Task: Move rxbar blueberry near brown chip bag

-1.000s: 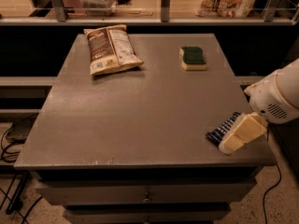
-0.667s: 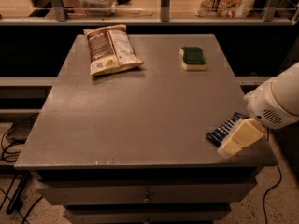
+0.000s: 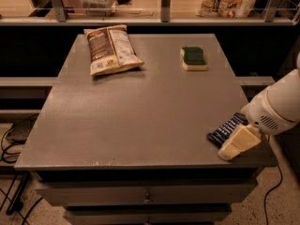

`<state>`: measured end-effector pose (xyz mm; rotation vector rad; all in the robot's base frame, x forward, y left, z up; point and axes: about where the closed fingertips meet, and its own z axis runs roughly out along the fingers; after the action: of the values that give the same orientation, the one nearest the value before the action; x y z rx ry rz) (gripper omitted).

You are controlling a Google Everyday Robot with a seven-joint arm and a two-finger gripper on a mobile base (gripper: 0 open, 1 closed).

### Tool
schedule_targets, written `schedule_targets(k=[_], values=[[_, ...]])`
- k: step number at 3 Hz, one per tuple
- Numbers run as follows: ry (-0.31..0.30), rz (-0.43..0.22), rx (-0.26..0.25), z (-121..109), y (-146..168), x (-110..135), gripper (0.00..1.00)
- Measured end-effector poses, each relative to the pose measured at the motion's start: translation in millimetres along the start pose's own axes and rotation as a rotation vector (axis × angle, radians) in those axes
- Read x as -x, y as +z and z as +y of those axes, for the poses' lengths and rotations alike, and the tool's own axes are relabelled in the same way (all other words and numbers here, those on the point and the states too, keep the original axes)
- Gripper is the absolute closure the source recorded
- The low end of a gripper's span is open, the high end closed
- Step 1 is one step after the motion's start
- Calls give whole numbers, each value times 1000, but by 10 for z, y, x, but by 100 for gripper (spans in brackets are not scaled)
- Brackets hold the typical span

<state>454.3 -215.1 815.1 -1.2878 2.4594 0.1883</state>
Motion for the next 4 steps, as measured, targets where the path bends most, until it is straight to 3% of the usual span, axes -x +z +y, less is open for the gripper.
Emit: schedule_targets(k=[3, 4], values=[[-10, 7, 0, -8, -97, 65, 86], [-83, -41, -46, -3, -362, 345, 100]])
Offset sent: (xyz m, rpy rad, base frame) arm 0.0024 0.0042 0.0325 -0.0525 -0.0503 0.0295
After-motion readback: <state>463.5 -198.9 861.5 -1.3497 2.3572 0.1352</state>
